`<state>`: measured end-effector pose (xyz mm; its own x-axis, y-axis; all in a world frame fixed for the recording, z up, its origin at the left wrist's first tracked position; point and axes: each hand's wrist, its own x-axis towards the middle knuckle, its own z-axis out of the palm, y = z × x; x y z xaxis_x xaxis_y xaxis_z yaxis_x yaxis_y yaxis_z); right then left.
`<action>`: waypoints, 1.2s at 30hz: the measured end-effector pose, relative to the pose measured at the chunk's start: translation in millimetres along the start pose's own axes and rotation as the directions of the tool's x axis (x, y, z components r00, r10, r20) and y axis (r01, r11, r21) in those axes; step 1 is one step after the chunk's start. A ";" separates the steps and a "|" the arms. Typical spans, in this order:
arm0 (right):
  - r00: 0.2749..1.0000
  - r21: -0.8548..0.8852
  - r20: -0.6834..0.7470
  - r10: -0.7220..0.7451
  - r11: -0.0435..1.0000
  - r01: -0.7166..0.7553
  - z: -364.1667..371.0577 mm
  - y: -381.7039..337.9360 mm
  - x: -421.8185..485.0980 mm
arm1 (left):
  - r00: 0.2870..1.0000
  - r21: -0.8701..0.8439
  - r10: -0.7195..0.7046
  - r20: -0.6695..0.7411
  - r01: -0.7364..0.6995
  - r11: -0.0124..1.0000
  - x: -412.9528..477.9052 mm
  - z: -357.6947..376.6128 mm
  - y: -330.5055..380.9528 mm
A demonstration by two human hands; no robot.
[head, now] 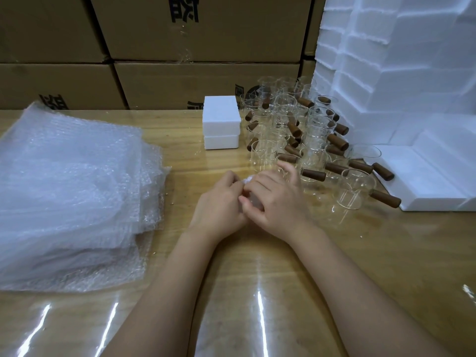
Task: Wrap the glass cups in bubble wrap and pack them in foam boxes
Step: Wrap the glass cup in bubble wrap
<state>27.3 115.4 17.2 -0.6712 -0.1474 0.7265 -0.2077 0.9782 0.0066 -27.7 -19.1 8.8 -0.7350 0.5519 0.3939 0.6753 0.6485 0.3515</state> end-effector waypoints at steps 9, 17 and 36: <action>0.988 0.010 0.145 0.061 0.998 -0.063 -0.1 -3.1 -0.7 | 0.894 -0.520 -0.150 0.423 0.375 0.768 -0.7 -41.9 -22.2; 0.991 -0.005 0.134 0.031 1.000 -0.030 1.5 -6.2 -0.3 | 0.941 -0.715 -0.213 0.262 0.338 0.613 1.1 -47.7 -24.1; 0.922 0.558 0.029 0.385 0.760 -0.335 2.1 1.4 -3.6 | 0.962 0.084 0.177 0.208 -0.198 0.977 10.7 -46.1 0.0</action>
<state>27.8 116.9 13.1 -0.7197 0.2367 0.6527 -0.3299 0.7107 -0.6214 -32.7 -37.3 52.1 -0.6005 0.7547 0.2644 0.7996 0.5684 0.1936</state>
